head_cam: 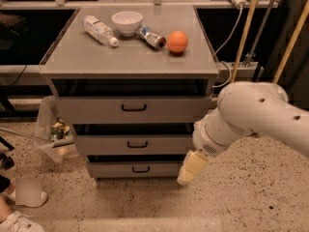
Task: Open middle drawer
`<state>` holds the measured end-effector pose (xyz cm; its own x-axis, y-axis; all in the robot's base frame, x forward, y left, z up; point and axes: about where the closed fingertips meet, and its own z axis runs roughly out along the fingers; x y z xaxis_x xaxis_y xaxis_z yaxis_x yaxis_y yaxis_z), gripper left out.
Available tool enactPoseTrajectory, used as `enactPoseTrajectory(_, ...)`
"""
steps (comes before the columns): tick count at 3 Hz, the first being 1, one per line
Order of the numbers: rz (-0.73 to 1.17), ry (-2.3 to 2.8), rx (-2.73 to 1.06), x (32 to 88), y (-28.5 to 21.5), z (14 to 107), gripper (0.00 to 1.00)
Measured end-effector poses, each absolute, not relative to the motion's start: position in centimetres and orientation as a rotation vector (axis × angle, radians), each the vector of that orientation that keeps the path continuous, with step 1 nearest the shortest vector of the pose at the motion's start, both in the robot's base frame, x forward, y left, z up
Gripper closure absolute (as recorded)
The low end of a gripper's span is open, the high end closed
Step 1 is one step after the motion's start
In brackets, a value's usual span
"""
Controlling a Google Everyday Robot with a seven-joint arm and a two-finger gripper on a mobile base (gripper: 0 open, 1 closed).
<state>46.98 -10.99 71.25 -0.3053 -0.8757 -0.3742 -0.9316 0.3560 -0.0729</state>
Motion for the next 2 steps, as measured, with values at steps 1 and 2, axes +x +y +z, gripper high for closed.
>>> enactPoseTrajectory(1, 0.277, 2.259, -1.514, 49.6, -8.0, 65.4, 0.00)
enactPoseTrajectory(2, 0.255, 2.207, -1.452, 53.1, -6.1, 62.7, 0.00)
